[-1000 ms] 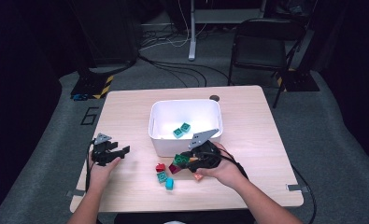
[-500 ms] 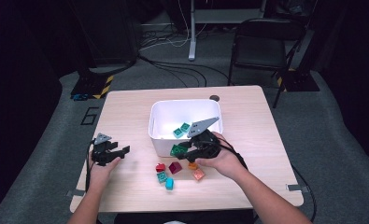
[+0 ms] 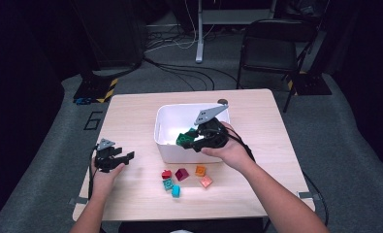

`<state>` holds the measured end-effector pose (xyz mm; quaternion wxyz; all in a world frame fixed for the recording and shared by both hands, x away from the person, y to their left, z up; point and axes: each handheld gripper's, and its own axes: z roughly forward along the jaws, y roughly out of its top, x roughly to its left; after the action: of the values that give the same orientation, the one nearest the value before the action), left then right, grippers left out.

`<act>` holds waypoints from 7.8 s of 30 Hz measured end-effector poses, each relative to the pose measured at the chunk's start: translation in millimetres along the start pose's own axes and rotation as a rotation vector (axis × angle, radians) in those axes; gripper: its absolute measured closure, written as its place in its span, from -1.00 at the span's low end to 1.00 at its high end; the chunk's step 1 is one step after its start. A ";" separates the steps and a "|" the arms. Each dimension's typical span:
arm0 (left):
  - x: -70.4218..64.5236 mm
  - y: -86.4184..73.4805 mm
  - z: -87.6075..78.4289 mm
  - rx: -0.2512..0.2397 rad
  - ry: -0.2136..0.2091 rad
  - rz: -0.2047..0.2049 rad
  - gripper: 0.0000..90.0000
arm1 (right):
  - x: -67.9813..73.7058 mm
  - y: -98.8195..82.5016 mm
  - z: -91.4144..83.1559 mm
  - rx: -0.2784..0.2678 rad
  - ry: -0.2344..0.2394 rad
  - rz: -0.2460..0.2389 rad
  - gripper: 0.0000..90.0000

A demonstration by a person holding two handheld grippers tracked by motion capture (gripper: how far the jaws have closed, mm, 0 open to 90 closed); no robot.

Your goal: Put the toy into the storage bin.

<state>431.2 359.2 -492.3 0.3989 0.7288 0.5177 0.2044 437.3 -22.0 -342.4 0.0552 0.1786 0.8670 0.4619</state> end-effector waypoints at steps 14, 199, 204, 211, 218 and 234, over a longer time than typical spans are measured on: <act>0.2 0.0 0.3 -0.003 -0.004 -0.002 -0.22 | -29.1 15.5 24.9 0.011 -0.041 0.021 0.29; -3.3 3.2 7.3 0.008 -0.016 0.010 -0.21 | 19.4 -167.4 50.7 0.166 -0.144 0.085 0.29; -3.2 2.7 6.9 0.005 -0.013 0.005 -0.21 | 21.2 -163.0 49.0 0.154 -0.139 0.077 0.29; -3.2 2.7 6.6 0.007 -0.013 0.006 -0.21 | 21.3 -156.7 42.9 0.126 -0.130 0.072 0.29; -3.3 2.6 6.5 0.003 -0.010 0.005 -0.21 | 23.8 -151.4 39.9 0.111 -0.112 0.066 0.29; -3.2 2.1 5.7 0.002 -0.007 0.006 -0.21 | 28.4 -126.9 27.6 0.079 -0.080 0.038 0.29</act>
<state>435.3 353.8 -493.7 0.3992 0.7315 0.5144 0.2026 385.3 -54.9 -460.2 0.0739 0.2151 0.8781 0.4210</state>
